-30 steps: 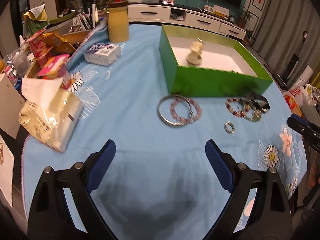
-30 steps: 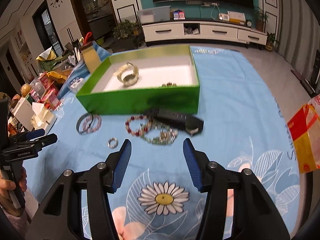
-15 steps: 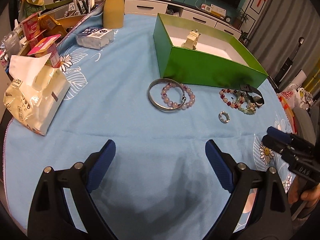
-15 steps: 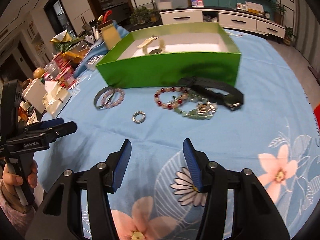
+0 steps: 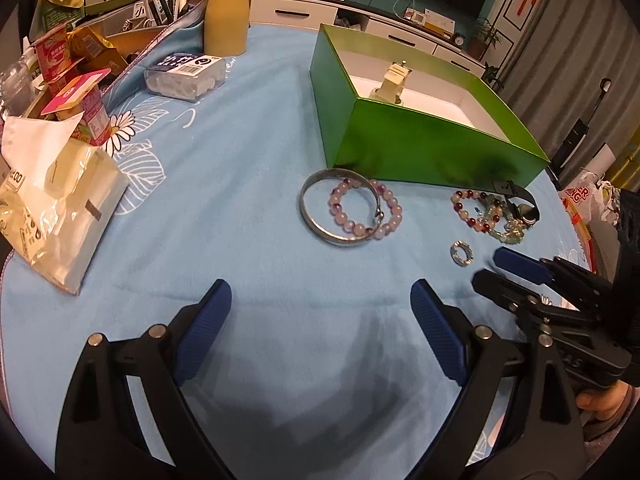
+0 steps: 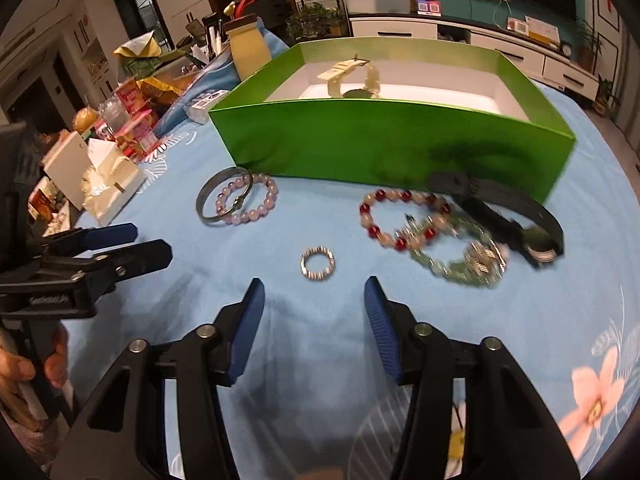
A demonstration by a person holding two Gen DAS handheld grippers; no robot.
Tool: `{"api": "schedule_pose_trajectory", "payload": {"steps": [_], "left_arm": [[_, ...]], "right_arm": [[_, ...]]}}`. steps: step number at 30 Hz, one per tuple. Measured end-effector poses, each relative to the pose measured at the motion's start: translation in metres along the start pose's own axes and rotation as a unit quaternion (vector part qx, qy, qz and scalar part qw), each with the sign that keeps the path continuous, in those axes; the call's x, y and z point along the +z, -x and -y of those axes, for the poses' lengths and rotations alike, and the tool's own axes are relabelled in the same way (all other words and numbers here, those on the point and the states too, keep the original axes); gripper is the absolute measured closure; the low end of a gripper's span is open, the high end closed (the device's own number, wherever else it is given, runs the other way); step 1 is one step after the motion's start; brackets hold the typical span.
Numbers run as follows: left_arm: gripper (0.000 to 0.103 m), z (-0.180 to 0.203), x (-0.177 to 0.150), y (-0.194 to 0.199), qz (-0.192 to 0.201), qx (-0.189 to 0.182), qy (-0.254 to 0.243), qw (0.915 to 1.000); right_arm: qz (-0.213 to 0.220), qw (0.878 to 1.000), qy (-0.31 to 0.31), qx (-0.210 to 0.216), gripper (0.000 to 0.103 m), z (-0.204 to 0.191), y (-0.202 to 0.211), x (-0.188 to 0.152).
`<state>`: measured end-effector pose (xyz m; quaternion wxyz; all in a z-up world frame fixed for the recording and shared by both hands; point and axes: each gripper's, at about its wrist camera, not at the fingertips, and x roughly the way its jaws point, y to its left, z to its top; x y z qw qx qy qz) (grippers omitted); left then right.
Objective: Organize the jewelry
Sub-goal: 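Move both tools back toward the remaining jewelry, then grasp the silver bangle with the left tool while the right tool grasps the silver ring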
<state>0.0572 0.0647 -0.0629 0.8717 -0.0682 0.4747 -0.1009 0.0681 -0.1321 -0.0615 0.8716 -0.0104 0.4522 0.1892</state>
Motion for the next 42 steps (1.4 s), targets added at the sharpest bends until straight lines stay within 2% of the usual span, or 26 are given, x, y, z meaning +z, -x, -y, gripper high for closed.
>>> {"api": "schedule_pose_trajectory", "payload": {"steps": [6,8,12,23,26,31,32,38,42], "left_arm": [[0.011,-0.005,0.006,-0.005,0.001,0.002,0.003,1.0000],[0.011,-0.007,0.008,-0.008,0.000,0.002,0.004,1.0000],[0.011,-0.007,0.014,-0.015,-0.002,-0.003,0.007,1.0000],[0.014,-0.001,0.029,-0.028,-0.003,-0.034,0.004,0.9994],[0.023,0.000,0.034,-0.033,-0.007,-0.045,0.011,0.9989],[0.039,-0.015,0.044,-0.037,-0.005,-0.041,0.047,0.9981],[0.046,-0.017,0.045,-0.038,-0.005,-0.039,0.050,0.9980],[0.063,-0.016,0.053,-0.043,-0.010,-0.014,0.042,0.9990],[0.078,-0.013,0.057,-0.048,-0.013,0.026,0.021,0.9993]], "right_arm": [[-0.003,1.000,0.016,-0.019,0.069,-0.002,-0.016,0.008],[-0.001,0.999,0.028,-0.030,0.082,-0.004,-0.018,0.009],[0.007,0.998,0.043,-0.035,0.083,-0.008,-0.016,0.004],[0.011,1.000,0.016,-0.019,0.083,0.005,0.002,-0.002],[0.013,1.000,0.011,-0.016,0.083,0.007,0.005,-0.003],[0.015,1.000,0.012,-0.014,0.083,0.007,0.007,-0.003],[0.016,1.000,0.012,-0.013,0.083,0.007,0.007,-0.003],[0.016,1.000,0.013,-0.012,0.083,0.007,0.006,-0.002],[0.015,1.000,0.014,-0.008,0.083,0.006,0.006,-0.002]]}}
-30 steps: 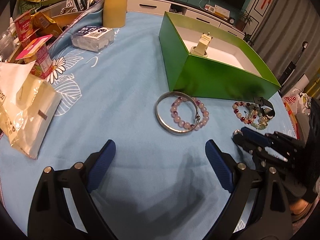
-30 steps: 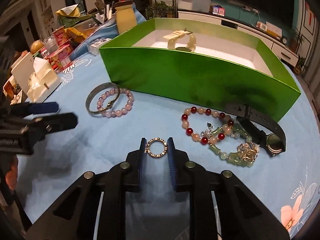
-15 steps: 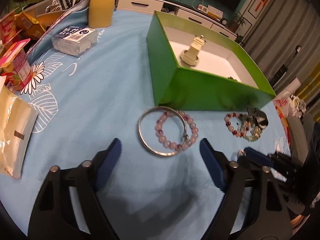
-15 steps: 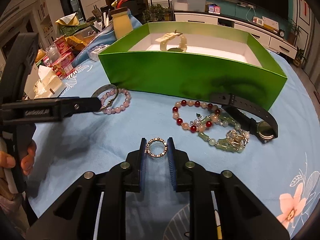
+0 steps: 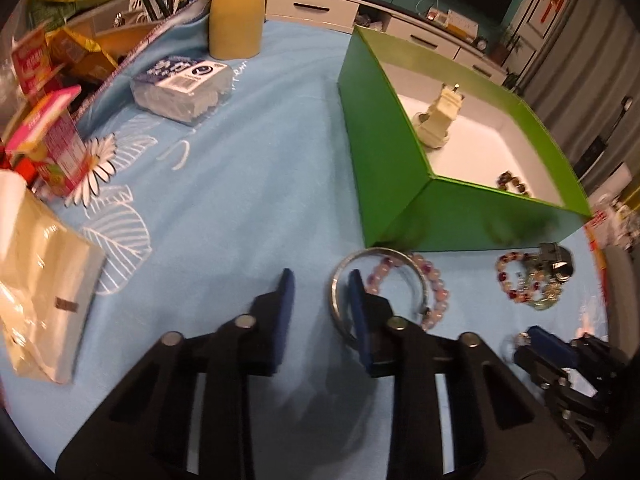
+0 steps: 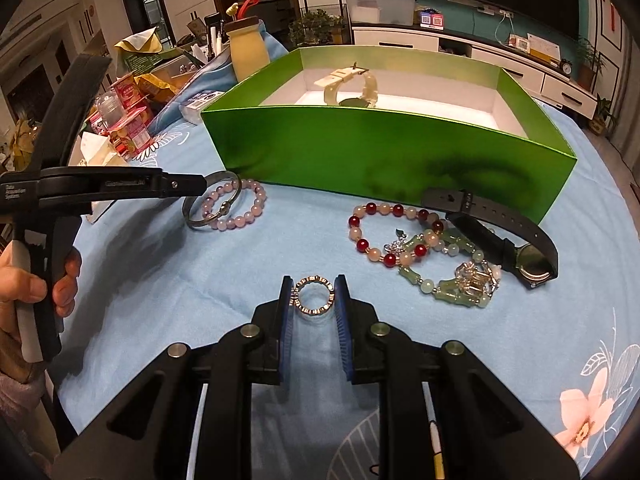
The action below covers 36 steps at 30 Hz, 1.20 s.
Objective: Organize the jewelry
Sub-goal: 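Grasp the silver bangle with the left tool while the right tool grasps the silver ring, then lower the bangle and ring into the green box and open both tools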
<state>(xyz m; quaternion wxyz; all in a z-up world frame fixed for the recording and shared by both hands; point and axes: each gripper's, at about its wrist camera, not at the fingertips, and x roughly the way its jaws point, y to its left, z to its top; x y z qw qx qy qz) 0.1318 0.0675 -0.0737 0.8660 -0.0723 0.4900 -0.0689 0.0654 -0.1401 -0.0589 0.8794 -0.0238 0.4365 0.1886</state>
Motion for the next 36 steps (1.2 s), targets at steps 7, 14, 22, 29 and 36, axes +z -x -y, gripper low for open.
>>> {"api": "schedule_pose_trajectory", "payload": {"steps": [7,14,22,29,36], "left_arm": [[0.081,0.022,-0.002,-0.005,0.009,0.061,-0.077,0.9951],[0.100,0.024,-0.006,-0.003,0.021,0.049,-0.077,0.9956],[0.100,0.012,-0.018,0.019,0.028,0.000,-0.027,0.9993],[0.100,0.024,-0.017,0.053,0.048,-0.024,-0.032,0.9980],[0.100,0.043,-0.007,0.075,0.069,-0.047,-0.038,0.9958]], "right_arm": [[0.005,1.000,0.001,-0.003,0.083,-0.001,0.002,0.003],[0.014,1.000,-0.001,-0.008,0.083,0.000,0.007,0.003],[0.024,1.000,-0.012,-0.017,0.083,0.006,0.018,0.004],[0.048,0.998,-0.014,-0.027,0.083,0.008,0.039,0.008],[0.069,0.997,-0.010,-0.035,0.083,0.009,0.056,0.015]]}}
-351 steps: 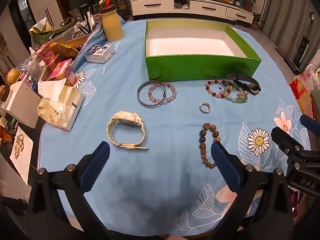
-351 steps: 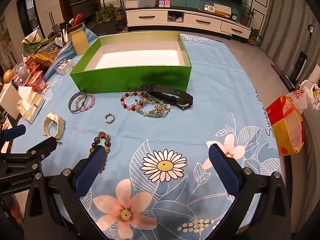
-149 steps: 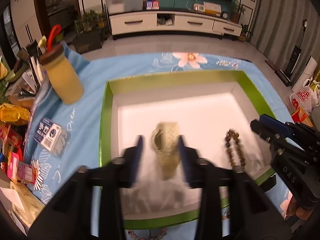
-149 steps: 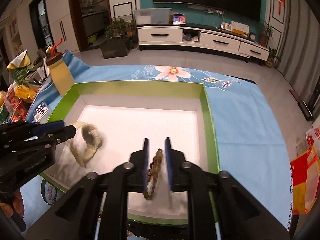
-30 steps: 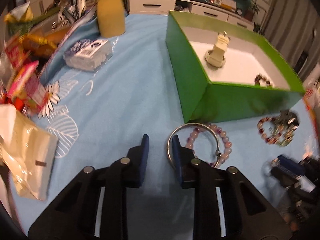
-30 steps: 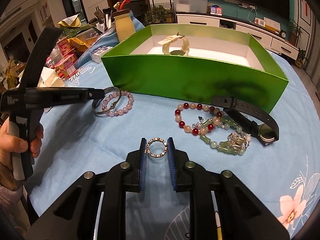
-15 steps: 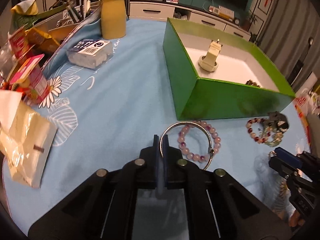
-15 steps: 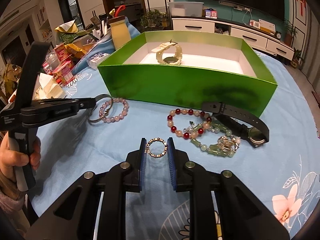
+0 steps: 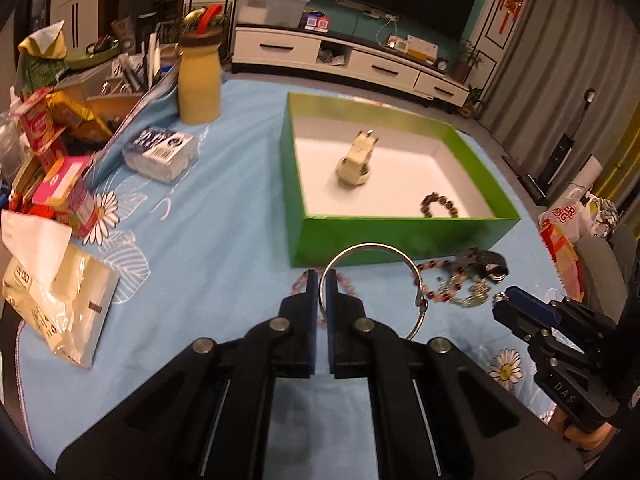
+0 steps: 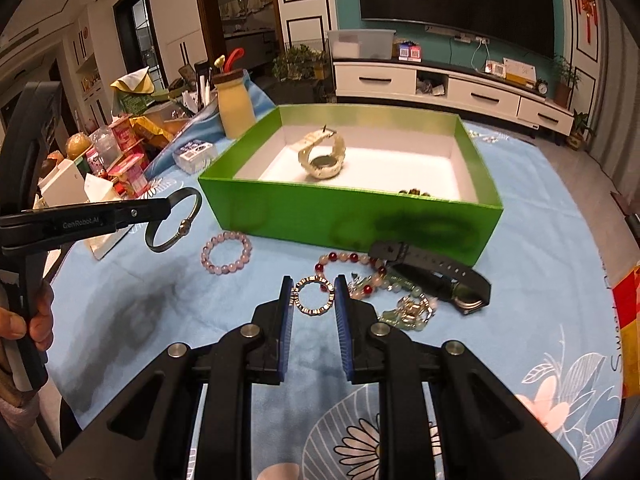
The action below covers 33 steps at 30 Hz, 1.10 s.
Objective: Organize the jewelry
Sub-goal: 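Lower the bangle and ring into the green box and open both tools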
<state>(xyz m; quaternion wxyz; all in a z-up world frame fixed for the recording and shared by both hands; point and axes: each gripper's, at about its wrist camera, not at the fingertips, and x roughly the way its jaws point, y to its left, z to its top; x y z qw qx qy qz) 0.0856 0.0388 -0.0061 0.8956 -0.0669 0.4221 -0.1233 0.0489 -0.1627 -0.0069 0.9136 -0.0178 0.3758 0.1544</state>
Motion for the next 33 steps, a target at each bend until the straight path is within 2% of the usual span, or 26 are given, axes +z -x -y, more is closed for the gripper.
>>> {"api": "schedule_pose_trajectory", "payload": {"steps": [11,20,26,33], "left_arm": [[0.100,0.026,0.030,0.001,0.018,-0.020,-0.008,0.9996],[0.100,0.032,0.066,-0.034,0.005,-0.014,-0.011,0.9998],[0.099,0.033,0.087,-0.066,-0.021,-0.008,-0.013,0.9997],[0.099,0.042,0.096,-0.103,-0.062,0.008,-0.043,0.9971]], "right_arm": [[0.040,0.999,0.000,-0.014,0.083,0.011,0.010,0.028],[0.056,0.998,-0.009,-0.019,0.083,0.030,-0.013,0.068],[0.042,0.999,-0.016,-0.024,0.083,0.042,-0.047,0.092],[0.017,0.999,-0.027,-0.017,0.083,0.054,-0.082,0.108]]}}
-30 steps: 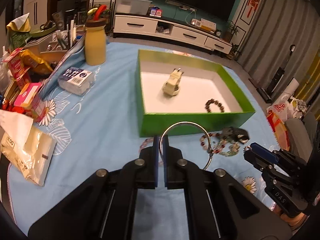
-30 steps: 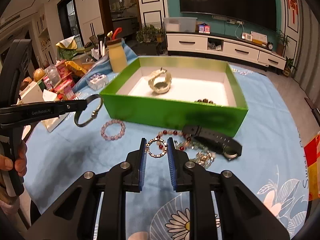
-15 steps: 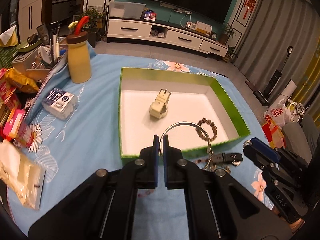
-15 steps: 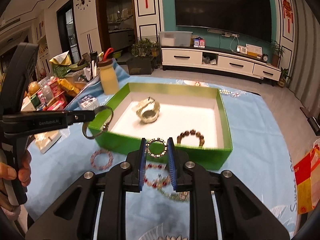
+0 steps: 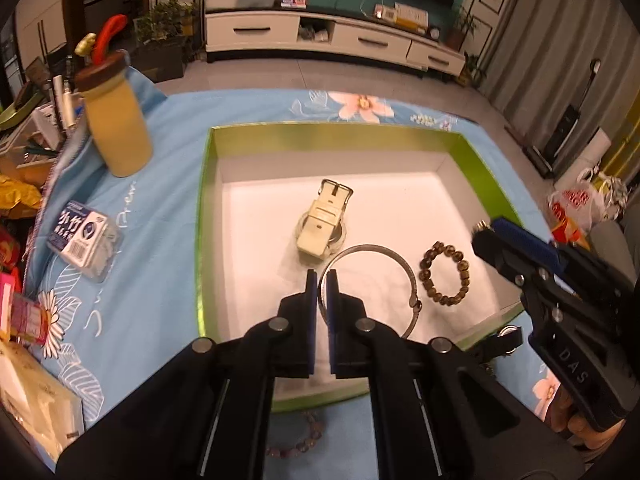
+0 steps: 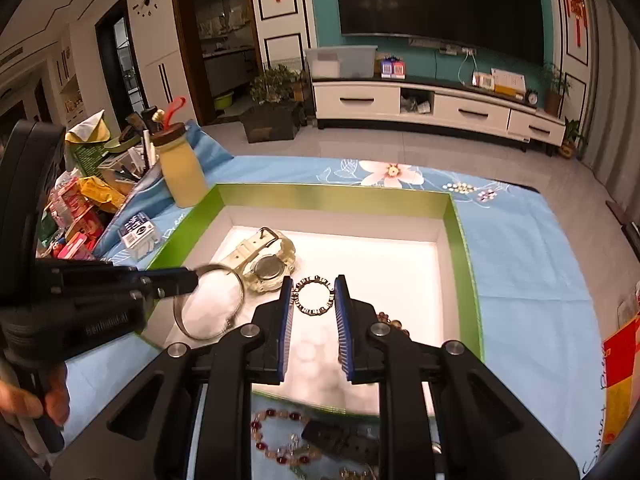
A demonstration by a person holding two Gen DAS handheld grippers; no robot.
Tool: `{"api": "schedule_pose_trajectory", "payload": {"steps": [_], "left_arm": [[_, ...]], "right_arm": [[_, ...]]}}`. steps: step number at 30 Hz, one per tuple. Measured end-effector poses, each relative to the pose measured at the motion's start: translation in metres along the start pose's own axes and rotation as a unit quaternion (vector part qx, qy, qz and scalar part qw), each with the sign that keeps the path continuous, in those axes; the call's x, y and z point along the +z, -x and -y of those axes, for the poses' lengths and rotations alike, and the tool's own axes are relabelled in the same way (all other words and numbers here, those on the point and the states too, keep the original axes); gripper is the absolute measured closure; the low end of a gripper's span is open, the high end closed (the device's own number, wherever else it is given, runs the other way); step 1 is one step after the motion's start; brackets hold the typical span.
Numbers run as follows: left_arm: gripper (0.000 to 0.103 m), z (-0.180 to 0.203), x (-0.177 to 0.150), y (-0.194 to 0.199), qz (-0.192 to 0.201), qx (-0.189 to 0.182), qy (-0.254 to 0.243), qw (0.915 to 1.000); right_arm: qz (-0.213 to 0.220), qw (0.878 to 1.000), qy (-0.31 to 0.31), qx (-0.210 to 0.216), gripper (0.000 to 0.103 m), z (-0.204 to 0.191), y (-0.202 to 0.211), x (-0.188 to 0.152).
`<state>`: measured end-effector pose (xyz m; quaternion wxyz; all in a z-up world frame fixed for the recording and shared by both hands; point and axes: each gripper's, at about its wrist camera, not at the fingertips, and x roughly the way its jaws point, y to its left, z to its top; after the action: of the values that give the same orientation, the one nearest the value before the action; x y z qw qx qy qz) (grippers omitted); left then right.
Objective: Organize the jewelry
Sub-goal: 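Lower the bangle and ring into the green box and open both tools, then withdraw both tools from the box back over the table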
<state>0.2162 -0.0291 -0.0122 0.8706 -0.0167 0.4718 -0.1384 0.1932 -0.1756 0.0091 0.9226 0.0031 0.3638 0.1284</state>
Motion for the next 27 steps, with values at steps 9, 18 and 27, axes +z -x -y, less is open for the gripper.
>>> {"api": "schedule_pose_trajectory", "payload": {"steps": [9,18,27], "left_arm": [[0.091,0.008,0.009,-0.021,-0.014,0.016,-0.024,0.9995],[0.052,-0.004,0.008,-0.001,0.014,-0.001,-0.004,0.9999],[0.030,-0.027,-0.012,0.052,0.060,0.003,0.028,0.9978]], "right_arm": [[-0.042,0.999,-0.030,0.008,0.081,0.009,-0.039,0.013],[-0.029,0.996,-0.084,0.017,0.068,0.039,-0.027,0.013],[0.002,0.995,-0.096,0.012,0.067,0.055,0.026,-0.002]]}}
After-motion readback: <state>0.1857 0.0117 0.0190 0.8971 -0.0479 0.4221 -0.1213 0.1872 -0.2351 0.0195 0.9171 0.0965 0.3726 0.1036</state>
